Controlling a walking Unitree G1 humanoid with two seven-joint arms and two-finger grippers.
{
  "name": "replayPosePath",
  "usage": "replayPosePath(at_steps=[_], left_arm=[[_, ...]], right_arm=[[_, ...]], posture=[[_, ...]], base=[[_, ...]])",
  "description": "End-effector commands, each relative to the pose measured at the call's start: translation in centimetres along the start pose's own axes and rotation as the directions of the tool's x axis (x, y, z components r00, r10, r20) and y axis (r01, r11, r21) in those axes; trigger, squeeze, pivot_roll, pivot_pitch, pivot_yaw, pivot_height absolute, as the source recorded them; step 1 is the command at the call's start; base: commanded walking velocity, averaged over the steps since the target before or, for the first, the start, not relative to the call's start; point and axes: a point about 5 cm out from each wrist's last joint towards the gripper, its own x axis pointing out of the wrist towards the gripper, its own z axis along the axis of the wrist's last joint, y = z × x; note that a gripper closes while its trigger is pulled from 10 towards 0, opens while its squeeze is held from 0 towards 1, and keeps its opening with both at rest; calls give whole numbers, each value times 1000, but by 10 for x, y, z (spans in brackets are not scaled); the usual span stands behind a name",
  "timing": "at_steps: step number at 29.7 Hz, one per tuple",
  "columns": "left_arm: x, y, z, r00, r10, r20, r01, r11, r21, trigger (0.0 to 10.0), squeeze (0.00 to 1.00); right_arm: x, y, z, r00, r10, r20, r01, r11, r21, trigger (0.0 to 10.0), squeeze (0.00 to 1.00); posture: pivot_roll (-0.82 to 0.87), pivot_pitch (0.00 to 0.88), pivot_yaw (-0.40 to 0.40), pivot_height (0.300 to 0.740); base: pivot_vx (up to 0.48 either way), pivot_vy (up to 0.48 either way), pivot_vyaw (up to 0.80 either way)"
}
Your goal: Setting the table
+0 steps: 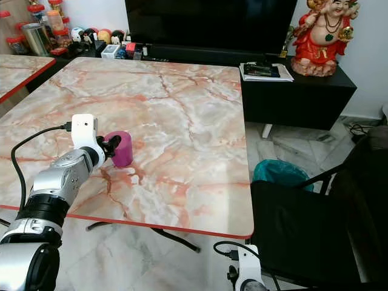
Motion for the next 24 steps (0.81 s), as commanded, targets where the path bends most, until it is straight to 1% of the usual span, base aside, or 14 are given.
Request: replayPosePath(at_steps=[1, 3, 5, 8, 11, 14, 16, 19, 20, 21, 23, 24], left_arm=[[1, -6, 8, 1000, -8, 17, 7, 1000, 29, 10000, 0], [1, -8, 7, 1000, -16, 15, 15, 1000, 24, 10000, 0], [2, -10, 4, 1000, -15, -6, 15, 999, 33, 10000, 0], [3, -10, -1, 1000, -8, -29, 9, 1000, 25, 10000, 0], [3, -11, -4, 999, -11, -35, 12, 1000, 26, 10000, 0], [4, -13, -12, 997, -1, -71, 1, 1000, 6, 10000, 0], [4, -13, -14, 997, 4, -80, -4, 1000, -2, 10000, 0], [4, -12, -16, 996, 13, -91, -18, 998, -56, 10000, 0], [5, -11, -17, 995, 23, -100, -32, 995, -92, 10000, 0], [5, -10, -17, 994, 26, -103, -37, 994, -101, 10000, 0], [5, -7, -18, 993, 43, -106, -58, 988, -142, 10000, 0], [5, -6, -17, 993, 48, -104, -62, 988, -140, 10000, 0]], right_arm=[[0, 0, 0, 1000, -3, 0, 3, 1000, 7, 10000, 0], [0, 0, 1, 1000, -2, 3, 2, 1000, 6, 10000, 0], [0, 0, 2, 1000, -1, 4, 1, 1000, 5, 10000, 0], [0, 0, 2, 1000, -2, 6, 2, 1000, 5, 10000, 0], [0, 0, 3, 1000, -3, 7, 3, 1000, 6, 10000, 0], [0, 0, 2, 1000, -4, 5, 4, 1000, 5, 10000, 0], [0, -1, 1, 1000, -3, 4, 3, 1000, 3, 10000, 0], [0, -2, 1, 1000, -6, 3, 6, 1000, 5, 10000, 0], [0, -2, 1, 1000, -7, 4, 7, 1000, 5, 10000, 0], [0, -2, 1, 1000, -7, 4, 7, 1000, 5, 10000, 0], [0, -2, 2, 1000, -7, 5, 7, 1000, 7, 10000, 0], [0, -2, 2, 1000, -7, 6, 7, 1000, 6, 10000, 0]], posture=[[-64, 0, -14, 740], [-64, 0, -14, 740], [-64, 0, -14, 740], [-67, 0, -13, 740], [-67, 0, -13, 740], [-70, 0, -12, 740], [-70, 0, -12, 740], [-73, 0, -12, 740], [-73, 0, -13, 740], [-73, 0, -13, 740], [-73, 0, -13, 740], [-72, 0, -16, 740]], base=[[0, 0, 0], [0, 0, 0], [0, 0, 0], [0, 0, 0], [0, 0, 0], [0, 0, 0], [0, 0, 0], [0, 0, 0], [0, 0, 0], [0, 0, 0], [0, 0, 0], [0, 0, 0]])
